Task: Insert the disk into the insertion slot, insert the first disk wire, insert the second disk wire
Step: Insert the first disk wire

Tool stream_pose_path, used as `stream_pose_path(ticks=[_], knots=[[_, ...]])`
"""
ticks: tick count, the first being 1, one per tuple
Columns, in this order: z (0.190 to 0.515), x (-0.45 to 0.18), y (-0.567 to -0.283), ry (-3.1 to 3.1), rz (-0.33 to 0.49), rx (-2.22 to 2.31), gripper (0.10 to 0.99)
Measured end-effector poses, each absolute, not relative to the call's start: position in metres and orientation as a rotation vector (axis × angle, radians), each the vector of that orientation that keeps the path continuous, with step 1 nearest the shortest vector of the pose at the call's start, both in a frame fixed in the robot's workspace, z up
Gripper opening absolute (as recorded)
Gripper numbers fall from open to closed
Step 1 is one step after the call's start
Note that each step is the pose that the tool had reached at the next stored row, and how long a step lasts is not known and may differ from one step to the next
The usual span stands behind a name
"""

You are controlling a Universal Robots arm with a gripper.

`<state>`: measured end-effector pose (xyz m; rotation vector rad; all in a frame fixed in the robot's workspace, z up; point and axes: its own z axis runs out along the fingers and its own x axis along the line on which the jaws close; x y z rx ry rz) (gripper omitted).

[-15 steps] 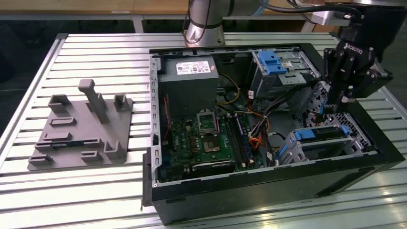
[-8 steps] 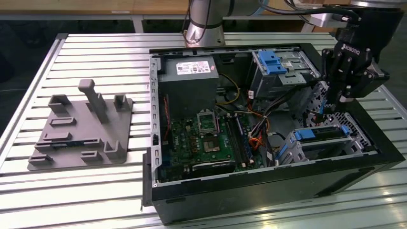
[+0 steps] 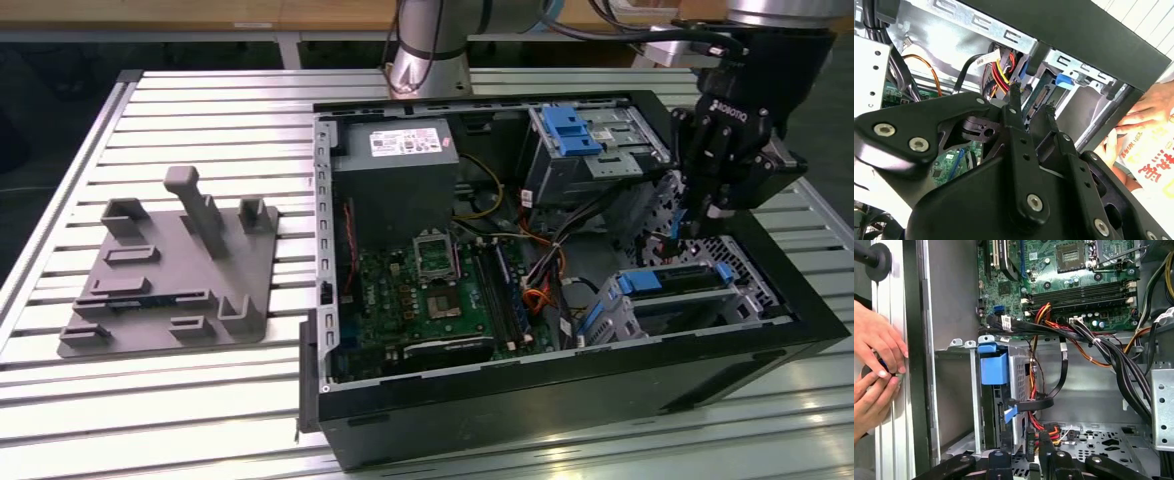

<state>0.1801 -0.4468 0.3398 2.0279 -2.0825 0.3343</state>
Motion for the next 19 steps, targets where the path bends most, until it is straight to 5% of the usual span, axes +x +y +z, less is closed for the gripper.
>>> stream_pose_path(ticks=[19], knots=[[0.3337,0.1802,-0.4428,-2.089,0.351,2.034,0.353]])
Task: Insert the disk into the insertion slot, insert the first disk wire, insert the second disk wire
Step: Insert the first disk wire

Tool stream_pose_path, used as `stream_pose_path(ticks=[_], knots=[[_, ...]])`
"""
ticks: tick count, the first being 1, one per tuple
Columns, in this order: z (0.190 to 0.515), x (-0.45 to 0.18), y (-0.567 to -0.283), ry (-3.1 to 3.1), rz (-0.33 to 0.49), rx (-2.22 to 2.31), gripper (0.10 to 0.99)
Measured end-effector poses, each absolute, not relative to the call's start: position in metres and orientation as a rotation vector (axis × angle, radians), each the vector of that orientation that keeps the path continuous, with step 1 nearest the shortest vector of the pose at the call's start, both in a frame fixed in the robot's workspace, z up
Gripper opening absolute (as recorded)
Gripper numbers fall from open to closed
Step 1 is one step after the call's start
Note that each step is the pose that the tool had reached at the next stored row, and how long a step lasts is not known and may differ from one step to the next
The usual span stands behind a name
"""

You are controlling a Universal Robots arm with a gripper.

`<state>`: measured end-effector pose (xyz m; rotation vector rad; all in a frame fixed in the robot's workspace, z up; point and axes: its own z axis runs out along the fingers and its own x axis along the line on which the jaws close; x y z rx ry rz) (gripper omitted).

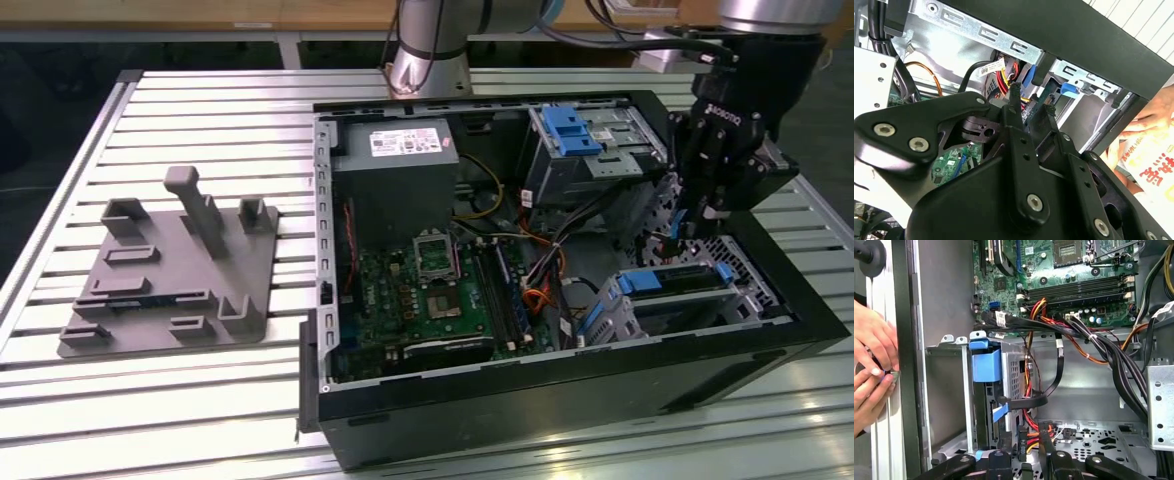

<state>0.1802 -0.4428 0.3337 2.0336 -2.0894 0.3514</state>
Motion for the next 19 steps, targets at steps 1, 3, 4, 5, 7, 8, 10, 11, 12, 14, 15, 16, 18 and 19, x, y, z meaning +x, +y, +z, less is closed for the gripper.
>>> stream_pose_path(ticks=[1,3,4,5,7,8,10,11,12,14,15,16,18,19], knots=[[0.3336,0.1796,-0.4428,-2.091,0.354,2.034,0.353],[0.3335,0.1785,-0.4428,-2.093,0.359,2.035,0.353],[0.3335,0.1781,-0.4429,-2.094,0.361,2.036,0.353],[0.3335,0.1781,-0.4429,-2.095,0.362,2.036,0.353],[0.3336,0.178,-0.4428,-2.095,0.362,2.036,0.353],[0.3335,0.178,-0.4428,-2.095,0.363,2.036,0.333],[0.3335,0.178,-0.4428,-2.095,0.363,2.036,0.263],[0.3335,0.178,-0.4428,-2.096,0.363,2.036,0.263],[0.3335,0.178,-0.4428,-2.096,0.363,2.036,0.263],[0.3335,0.178,-0.4428,-2.096,0.363,2.036,0.263],[0.3335,0.178,-0.4428,-2.096,0.364,2.036,0.263],[0.3335,0.178,-0.4428,-2.096,0.364,2.036,0.263],[0.3335,0.1779,-0.4428,-2.096,0.364,2.036,0.263],[0.3334,0.1779,-0.4428,-2.096,0.364,2.036,0.263]])
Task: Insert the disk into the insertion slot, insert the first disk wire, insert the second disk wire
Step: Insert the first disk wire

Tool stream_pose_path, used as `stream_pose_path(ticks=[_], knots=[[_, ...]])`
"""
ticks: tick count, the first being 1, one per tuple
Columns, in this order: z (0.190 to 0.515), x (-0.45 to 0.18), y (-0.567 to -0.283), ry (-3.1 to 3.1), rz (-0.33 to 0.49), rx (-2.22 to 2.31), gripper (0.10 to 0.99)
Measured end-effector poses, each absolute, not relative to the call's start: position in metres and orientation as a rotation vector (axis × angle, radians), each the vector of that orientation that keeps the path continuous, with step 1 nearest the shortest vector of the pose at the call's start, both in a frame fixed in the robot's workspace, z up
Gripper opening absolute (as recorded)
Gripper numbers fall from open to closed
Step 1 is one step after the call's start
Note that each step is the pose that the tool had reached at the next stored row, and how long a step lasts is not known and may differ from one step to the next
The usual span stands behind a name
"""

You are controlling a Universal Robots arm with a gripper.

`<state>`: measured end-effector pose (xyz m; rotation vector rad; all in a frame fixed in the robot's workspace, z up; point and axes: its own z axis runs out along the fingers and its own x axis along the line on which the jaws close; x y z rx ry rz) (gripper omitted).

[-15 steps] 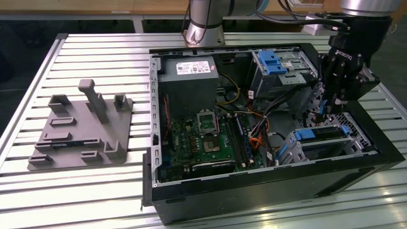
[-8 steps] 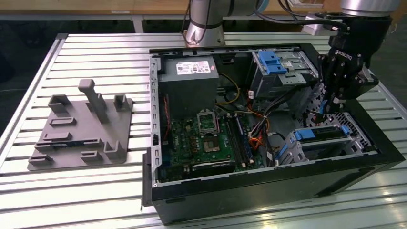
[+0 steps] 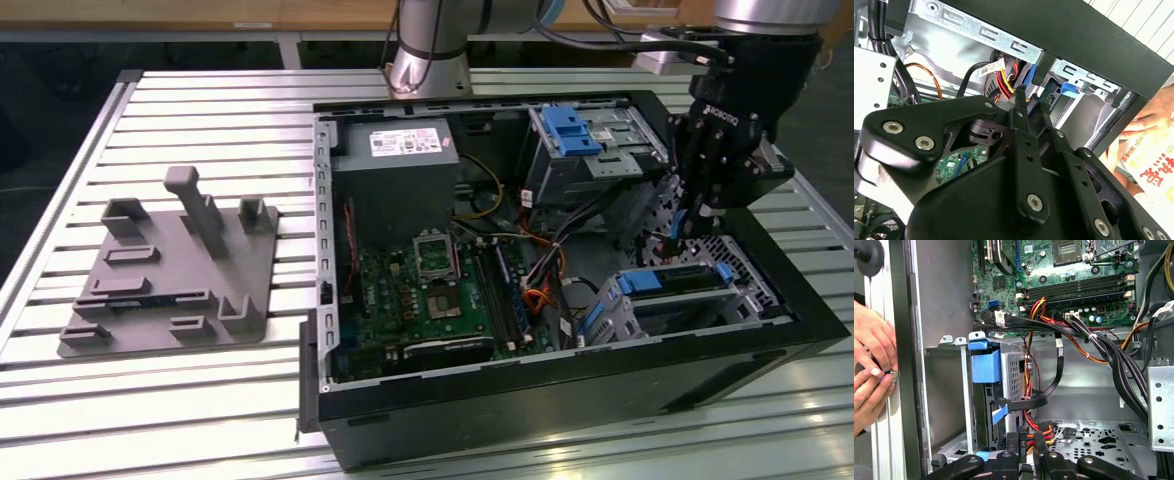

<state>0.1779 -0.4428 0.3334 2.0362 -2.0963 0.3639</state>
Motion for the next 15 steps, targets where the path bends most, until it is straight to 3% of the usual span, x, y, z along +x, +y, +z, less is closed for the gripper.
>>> stream_pose_path(ticks=[3,4,6,15], knots=[[0.3333,0.1779,-0.4428,-2.097,0.364,2.036,0.251],[0.3332,0.1779,-0.4428,-2.097,0.364,2.036,0.184],[0.3331,0.1779,-0.4429,-2.097,0.364,2.035,0.165],[0.333,0.186,-0.4428,-2.074,0.331,2.023,0.165]])
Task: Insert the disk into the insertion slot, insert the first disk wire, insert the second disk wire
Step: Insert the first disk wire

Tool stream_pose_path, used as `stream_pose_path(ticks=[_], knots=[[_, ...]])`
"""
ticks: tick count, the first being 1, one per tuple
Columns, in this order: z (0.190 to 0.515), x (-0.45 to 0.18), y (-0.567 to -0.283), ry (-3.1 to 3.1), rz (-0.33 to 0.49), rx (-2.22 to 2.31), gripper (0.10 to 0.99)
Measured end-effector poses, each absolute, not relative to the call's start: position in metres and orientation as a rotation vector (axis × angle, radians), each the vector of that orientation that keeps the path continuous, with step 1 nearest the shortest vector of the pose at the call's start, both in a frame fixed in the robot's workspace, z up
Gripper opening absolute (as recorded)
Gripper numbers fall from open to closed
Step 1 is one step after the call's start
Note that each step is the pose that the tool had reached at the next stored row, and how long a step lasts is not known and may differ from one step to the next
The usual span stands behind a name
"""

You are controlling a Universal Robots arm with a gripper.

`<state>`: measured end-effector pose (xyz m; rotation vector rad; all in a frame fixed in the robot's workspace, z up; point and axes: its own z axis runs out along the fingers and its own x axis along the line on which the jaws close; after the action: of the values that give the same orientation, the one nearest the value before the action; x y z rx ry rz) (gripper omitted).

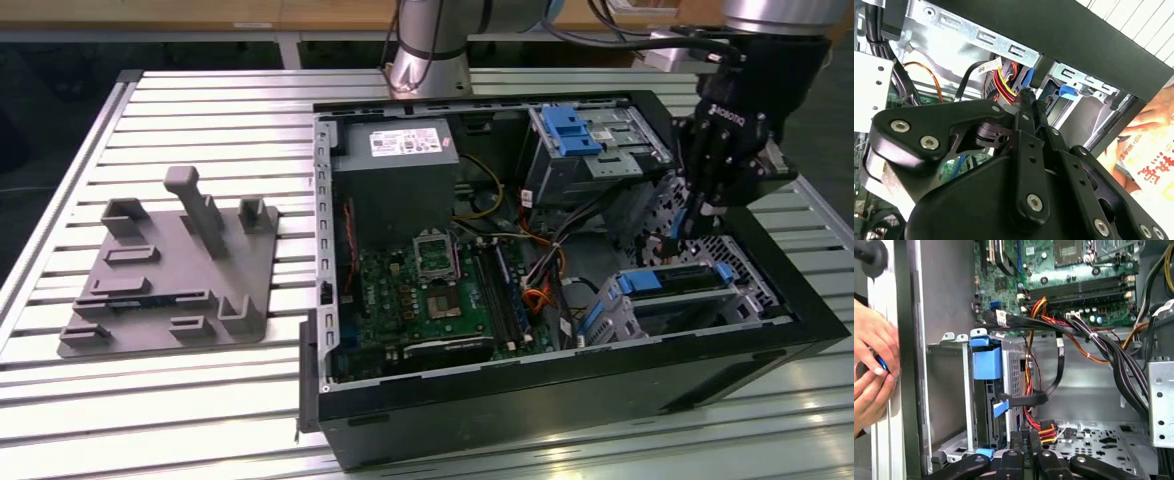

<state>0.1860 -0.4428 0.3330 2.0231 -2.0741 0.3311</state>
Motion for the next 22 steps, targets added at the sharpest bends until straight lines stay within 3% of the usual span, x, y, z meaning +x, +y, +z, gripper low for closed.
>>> stream_pose_path(ticks=[22], knots=[[0.337,0.187,-0.47,-2.107,0.229,2.064,0.165]])
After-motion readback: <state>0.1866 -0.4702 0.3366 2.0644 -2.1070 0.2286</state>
